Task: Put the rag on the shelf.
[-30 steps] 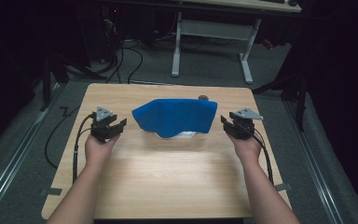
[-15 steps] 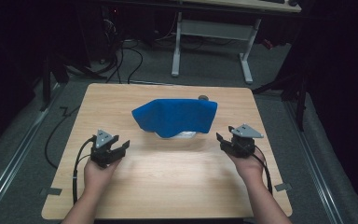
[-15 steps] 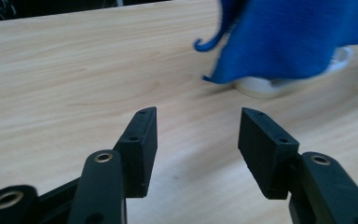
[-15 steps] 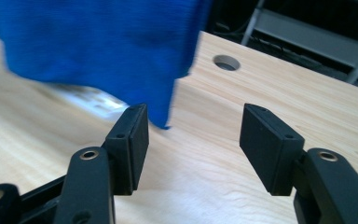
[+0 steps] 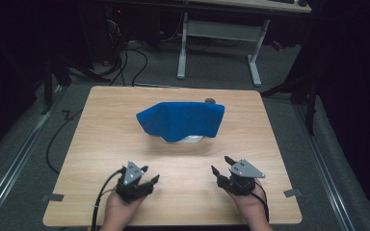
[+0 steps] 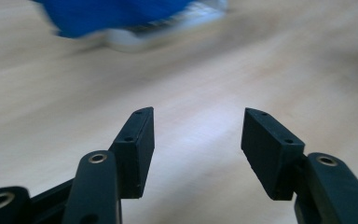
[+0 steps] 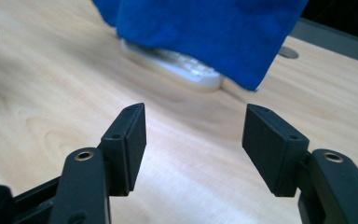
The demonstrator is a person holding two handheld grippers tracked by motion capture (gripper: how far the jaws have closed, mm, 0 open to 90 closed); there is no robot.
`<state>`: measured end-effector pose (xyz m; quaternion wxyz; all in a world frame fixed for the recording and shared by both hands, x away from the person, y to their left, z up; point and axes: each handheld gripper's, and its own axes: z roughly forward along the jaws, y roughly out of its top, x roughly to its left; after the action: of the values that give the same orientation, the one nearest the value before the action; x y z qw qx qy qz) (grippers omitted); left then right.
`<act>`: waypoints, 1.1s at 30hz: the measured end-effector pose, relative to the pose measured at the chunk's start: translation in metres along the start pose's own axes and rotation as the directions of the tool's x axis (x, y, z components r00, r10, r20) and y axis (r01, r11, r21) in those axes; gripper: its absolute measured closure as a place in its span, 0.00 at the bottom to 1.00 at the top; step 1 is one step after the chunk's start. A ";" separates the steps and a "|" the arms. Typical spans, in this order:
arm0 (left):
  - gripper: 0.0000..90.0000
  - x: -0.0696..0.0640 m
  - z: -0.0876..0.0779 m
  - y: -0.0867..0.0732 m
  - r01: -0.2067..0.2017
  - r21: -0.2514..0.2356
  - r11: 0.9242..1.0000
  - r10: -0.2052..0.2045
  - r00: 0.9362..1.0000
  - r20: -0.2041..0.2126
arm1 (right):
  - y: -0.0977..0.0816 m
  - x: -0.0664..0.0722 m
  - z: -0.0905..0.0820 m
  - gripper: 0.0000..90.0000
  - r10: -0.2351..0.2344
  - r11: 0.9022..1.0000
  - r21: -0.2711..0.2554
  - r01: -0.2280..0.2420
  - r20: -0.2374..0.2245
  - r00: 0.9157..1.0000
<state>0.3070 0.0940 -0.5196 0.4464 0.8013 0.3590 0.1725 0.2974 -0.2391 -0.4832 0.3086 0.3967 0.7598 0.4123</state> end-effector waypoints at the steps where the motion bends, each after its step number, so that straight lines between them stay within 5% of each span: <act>1: 0.49 -0.020 0.007 -0.002 -0.074 0.033 0.997 0.073 0.997 0.037 | -0.013 0.008 -0.003 0.46 -0.008 1.000 -0.006 0.008 0.008 1.000; 2: 0.49 -0.020 0.007 -0.002 -0.074 0.033 0.997 0.073 0.997 0.037 | -0.013 0.008 -0.003 0.46 -0.008 1.000 -0.006 0.008 0.008 1.000; 3: 0.50 -0.031 0.012 -0.001 -0.149 0.039 0.988 0.148 0.988 0.037 | -0.023 0.014 -0.003 0.47 -0.022 1.000 0.002 0.022 -0.015 1.000; 4: 0.50 -0.031 0.012 -0.001 -0.149 0.039 0.988 0.148 0.988 0.037 | -0.023 0.014 -0.003 0.47 -0.022 1.000 0.002 0.022 -0.015 1.000; 5: 0.50 -0.033 0.017 0.003 -0.189 0.045 0.981 0.188 0.982 0.033 | -0.025 0.018 0.001 0.48 -0.063 0.998 0.010 0.064 -0.035 0.997; 7: 0.49 -0.031 0.019 0.004 -0.170 0.042 0.985 0.168 0.985 0.047 | -0.024 0.017 0.006 0.47 -0.050 0.999 0.014 0.051 -0.058 0.997; 9: 0.49 -0.021 0.022 0.004 -0.095 0.050 0.994 0.091 0.993 0.077 | -0.024 0.017 0.015 0.46 -0.041 0.999 0.024 0.043 -0.087 0.995; 12: 0.49 -0.016 0.022 0.002 -0.082 0.060 0.995 0.078 0.995 0.068 | -0.025 0.017 0.019 0.47 -0.044 0.998 0.033 0.047 -0.097 0.994; 15: 0.49 -0.004 0.018 0.000 -0.019 0.044 0.999 0.016 0.998 0.058 | -0.026 0.015 0.017 0.47 -0.038 0.999 0.028 0.041 -0.106 0.994; 22: 0.48 0.002 0.016 -0.001 -0.010 0.047 0.999 0.009 0.999 0.042 | -0.027 0.006 0.017 0.47 0.013 0.999 0.031 -0.010 -0.105 0.994; 33: 0.48 0.012 0.015 -0.002 0.025 0.044 0.999 -0.027 0.999 0.039 | -0.027 0.009 0.017 0.47 0.007 0.999 0.036 -0.003 -0.107 0.994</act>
<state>0.3239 0.0944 -0.5298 0.4381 0.8093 0.3641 0.1430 0.2969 -0.2342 -0.5163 0.2593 0.3814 0.7816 0.4200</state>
